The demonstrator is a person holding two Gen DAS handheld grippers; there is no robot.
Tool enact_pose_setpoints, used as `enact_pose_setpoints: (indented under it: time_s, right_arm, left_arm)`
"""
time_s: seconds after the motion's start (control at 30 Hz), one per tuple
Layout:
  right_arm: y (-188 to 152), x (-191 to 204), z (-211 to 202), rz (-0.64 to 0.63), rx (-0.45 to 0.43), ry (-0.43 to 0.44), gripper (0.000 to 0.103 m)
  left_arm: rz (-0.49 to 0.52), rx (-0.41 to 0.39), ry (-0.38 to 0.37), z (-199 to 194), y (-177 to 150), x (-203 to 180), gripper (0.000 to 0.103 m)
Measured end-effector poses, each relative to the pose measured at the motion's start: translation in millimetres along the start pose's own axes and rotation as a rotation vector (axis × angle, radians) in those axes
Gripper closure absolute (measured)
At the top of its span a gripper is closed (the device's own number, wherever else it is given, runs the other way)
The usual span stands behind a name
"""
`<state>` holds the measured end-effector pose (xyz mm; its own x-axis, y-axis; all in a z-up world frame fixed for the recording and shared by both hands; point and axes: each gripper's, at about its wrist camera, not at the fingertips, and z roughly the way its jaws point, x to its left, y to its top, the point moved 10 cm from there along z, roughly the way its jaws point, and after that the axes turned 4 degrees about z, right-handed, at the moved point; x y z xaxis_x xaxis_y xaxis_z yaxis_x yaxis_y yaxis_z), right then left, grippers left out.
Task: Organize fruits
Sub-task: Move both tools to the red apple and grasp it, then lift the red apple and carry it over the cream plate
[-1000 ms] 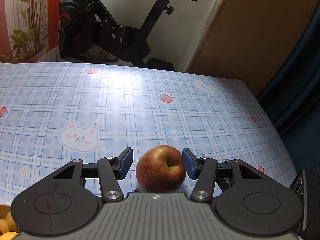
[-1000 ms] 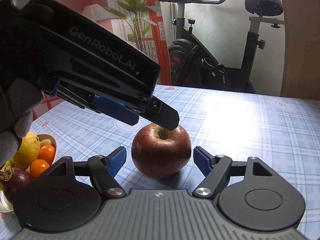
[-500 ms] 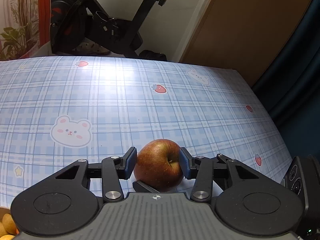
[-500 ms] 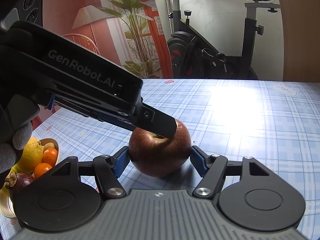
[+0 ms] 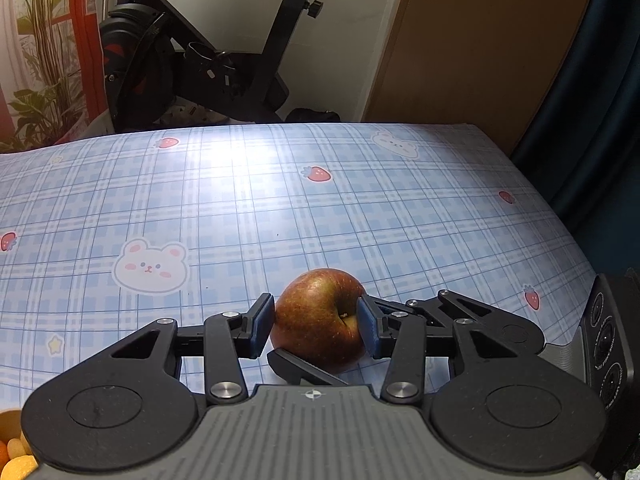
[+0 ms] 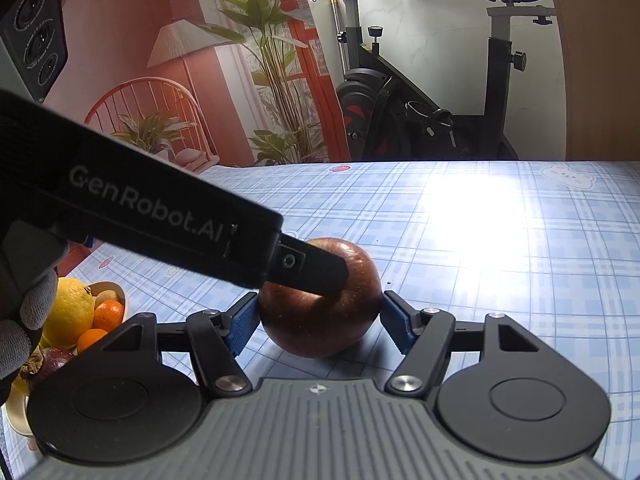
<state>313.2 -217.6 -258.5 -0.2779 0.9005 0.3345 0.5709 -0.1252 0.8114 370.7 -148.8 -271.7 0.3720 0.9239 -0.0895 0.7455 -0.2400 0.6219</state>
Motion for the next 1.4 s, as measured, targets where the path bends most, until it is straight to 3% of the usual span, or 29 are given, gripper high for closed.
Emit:
enact_pose_setpoints:
  time_s: [0.4, 0.7, 0.9, 1.13, 1.4]
  right_arm:
    - [-3, 7, -1, -0.033, 0.014, 0.013, 0.036]
    - [-22, 24, -18, -0.112, 0.018, 0.060, 0.036]
    - [-32, 30, -31, -0.119, 0.008, 0.062, 0.036]
    - [-36, 41, -46, -0.107, 0.013, 0.101, 0.036]
    - [-48, 67, -47, -0.198, 0.049, 0.053, 0.036]
  left_arm:
    - [-0.114, 0.029, -0.020, -3, -4, 15, 0.055]
    - [-0.297, 0.051, -0.076, -22, -37, 24, 0.057]
    - [-0.256, 0.024, -0.057, -35, -52, 15, 0.058]
    - [-0.327, 0.057, -0.100, -52, -74, 17, 0.060]
    - [-0.368, 0.051, -0.114, -75, -99, 36, 0.062]
